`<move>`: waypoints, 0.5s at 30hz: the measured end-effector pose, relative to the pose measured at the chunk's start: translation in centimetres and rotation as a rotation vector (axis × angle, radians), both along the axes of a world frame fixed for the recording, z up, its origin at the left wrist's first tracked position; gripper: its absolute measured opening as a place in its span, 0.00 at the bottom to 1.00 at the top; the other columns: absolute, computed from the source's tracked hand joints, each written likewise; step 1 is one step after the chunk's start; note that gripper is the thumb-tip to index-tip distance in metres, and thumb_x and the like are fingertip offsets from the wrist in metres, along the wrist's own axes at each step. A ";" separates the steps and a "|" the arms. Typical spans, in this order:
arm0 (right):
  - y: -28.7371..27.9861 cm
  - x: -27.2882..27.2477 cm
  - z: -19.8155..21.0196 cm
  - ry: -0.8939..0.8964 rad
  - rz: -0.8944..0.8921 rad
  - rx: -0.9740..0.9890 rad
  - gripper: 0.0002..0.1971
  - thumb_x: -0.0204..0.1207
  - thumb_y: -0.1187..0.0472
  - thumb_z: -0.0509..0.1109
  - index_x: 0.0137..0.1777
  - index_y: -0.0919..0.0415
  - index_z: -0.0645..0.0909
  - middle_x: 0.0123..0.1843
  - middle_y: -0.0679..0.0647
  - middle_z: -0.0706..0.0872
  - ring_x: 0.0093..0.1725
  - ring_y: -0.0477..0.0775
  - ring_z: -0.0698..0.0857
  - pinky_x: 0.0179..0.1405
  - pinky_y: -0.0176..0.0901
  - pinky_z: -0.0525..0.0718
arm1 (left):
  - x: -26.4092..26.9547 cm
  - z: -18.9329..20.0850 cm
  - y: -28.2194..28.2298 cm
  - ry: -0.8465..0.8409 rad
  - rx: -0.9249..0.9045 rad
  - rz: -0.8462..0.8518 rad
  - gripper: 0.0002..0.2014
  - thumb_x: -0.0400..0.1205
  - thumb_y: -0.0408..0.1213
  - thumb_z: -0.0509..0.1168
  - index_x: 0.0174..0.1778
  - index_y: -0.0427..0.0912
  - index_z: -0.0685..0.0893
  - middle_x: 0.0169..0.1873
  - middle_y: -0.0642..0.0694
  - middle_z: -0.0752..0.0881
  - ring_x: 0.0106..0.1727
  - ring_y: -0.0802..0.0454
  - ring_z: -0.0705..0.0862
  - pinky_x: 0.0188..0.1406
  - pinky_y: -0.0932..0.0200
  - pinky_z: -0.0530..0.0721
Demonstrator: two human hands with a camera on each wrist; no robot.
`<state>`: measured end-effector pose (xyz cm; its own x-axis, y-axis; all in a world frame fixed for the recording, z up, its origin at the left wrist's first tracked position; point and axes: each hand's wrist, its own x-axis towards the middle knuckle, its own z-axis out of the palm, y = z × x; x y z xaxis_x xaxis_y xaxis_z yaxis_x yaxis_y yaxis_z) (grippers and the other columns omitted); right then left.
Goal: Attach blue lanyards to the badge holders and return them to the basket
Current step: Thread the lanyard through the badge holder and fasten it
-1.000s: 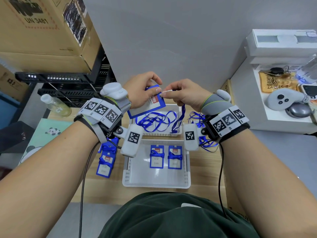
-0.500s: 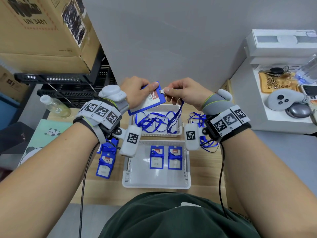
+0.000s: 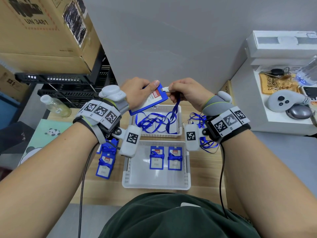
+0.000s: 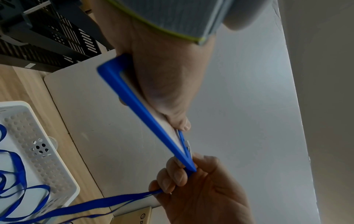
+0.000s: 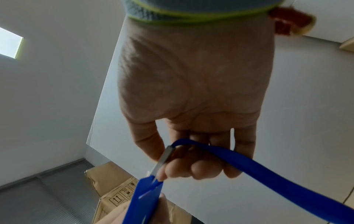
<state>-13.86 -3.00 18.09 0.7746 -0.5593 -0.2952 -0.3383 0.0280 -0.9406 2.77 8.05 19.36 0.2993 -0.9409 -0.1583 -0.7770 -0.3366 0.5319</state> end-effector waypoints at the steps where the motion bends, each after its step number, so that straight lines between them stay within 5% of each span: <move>1: 0.0 0.0 -0.1 -0.005 -0.009 0.002 0.11 0.78 0.62 0.63 0.37 0.63 0.83 0.28 0.54 0.81 0.28 0.49 0.78 0.34 0.37 0.78 | -0.1 0.0 0.0 0.007 -0.001 -0.001 0.30 0.86 0.60 0.50 0.39 0.38 0.83 0.32 0.45 0.87 0.37 0.47 0.87 0.41 0.51 0.82; 4: 0.1 0.0 -0.3 -0.020 -0.028 0.011 0.11 0.71 0.58 0.63 0.35 0.63 0.82 0.26 0.53 0.81 0.28 0.50 0.78 0.34 0.36 0.79 | -0.4 0.1 -0.1 0.026 -0.005 0.004 0.29 0.86 0.60 0.50 0.39 0.38 0.83 0.32 0.46 0.88 0.36 0.48 0.87 0.38 0.53 0.82; 7: 0.0 0.0 -0.5 -0.054 -0.051 0.029 0.13 0.76 0.59 0.62 0.34 0.63 0.81 0.27 0.55 0.81 0.29 0.53 0.78 0.39 0.43 0.78 | -0.4 0.2 -0.1 0.064 -0.002 0.012 0.29 0.86 0.60 0.50 0.37 0.40 0.83 0.31 0.47 0.87 0.34 0.50 0.86 0.35 0.56 0.80; 11: 0.0 0.0 -0.8 -0.108 -0.066 0.157 0.23 0.83 0.47 0.56 0.41 0.63 0.84 0.26 0.57 0.80 0.30 0.56 0.79 0.43 0.47 0.79 | -0.6 0.4 0.1 0.102 -0.008 0.037 0.28 0.86 0.60 0.49 0.32 0.42 0.79 0.26 0.50 0.84 0.28 0.55 0.82 0.29 0.62 0.75; 15: 0.4 -0.1 -0.8 -0.138 -0.031 0.114 0.33 0.88 0.41 0.45 0.49 0.59 0.88 0.42 0.61 0.88 0.44 0.58 0.87 0.58 0.45 0.83 | -0.7 0.5 0.1 0.120 -0.018 0.061 0.28 0.86 0.59 0.49 0.31 0.42 0.77 0.26 0.48 0.83 0.26 0.54 0.80 0.29 0.60 0.73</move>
<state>-13.99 -2.62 17.33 0.7948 -0.5528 -0.2506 -0.2039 0.1457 -0.9681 2.04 8.14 19.89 0.3357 -0.9247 -0.1796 -0.6857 -0.3706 0.6265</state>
